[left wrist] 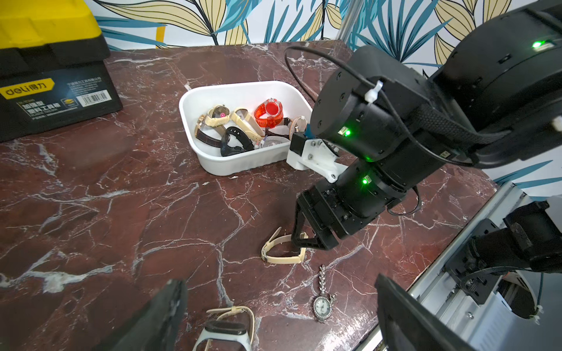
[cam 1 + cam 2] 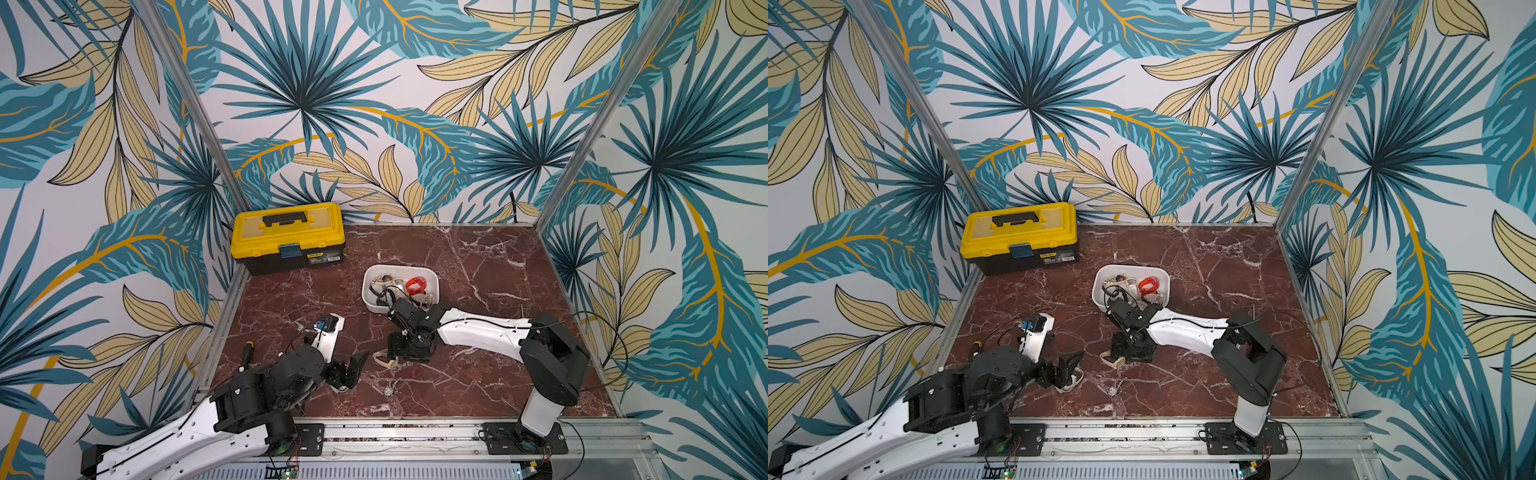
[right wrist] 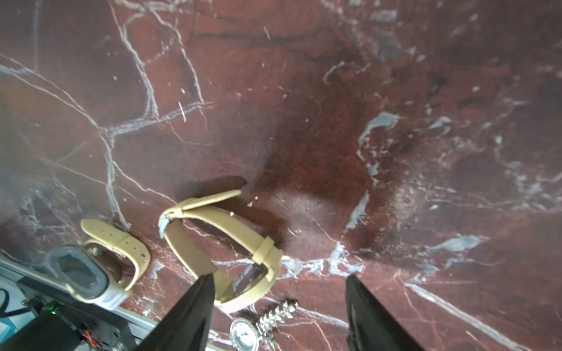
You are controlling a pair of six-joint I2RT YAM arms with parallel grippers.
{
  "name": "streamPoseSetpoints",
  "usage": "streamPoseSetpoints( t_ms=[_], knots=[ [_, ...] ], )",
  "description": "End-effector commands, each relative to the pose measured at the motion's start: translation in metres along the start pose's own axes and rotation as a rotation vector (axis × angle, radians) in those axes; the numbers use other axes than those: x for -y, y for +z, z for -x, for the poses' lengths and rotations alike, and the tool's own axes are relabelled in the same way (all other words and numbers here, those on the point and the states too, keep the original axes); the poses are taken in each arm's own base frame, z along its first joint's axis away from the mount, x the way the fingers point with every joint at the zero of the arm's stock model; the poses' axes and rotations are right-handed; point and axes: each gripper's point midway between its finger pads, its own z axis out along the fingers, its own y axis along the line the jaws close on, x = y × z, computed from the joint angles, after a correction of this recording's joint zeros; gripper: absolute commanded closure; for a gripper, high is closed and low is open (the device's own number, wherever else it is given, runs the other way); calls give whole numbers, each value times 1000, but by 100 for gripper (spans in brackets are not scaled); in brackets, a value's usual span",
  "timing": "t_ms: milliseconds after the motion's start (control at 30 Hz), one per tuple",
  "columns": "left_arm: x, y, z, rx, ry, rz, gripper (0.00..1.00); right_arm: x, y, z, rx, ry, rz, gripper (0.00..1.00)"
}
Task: Put the watch into the storage box
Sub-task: Pick up the watch at the center of the board.
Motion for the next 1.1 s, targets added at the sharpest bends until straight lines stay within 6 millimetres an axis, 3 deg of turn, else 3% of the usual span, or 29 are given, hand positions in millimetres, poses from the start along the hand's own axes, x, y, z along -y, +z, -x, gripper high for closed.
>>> streamPoseSetpoints(
  t_ms=[0,200,633,867,1067],
  knots=[
    [-5,3,-6,-4,23,23,0,5,6,0,-1,29,-47,33],
    [-6,3,-7,-6,23,24,0,-1,11,-7,-24,13,-61,41],
    [-9,3,-8,-9,22,41,0,6,14,-11,-24,9,-104,59],
    [-11,3,-8,-5,21,53,0,15,18,-12,-25,-4,-145,77],
    [-13,3,-8,-4,23,63,0,14,6,-6,1,-38,-165,81]
  ],
)
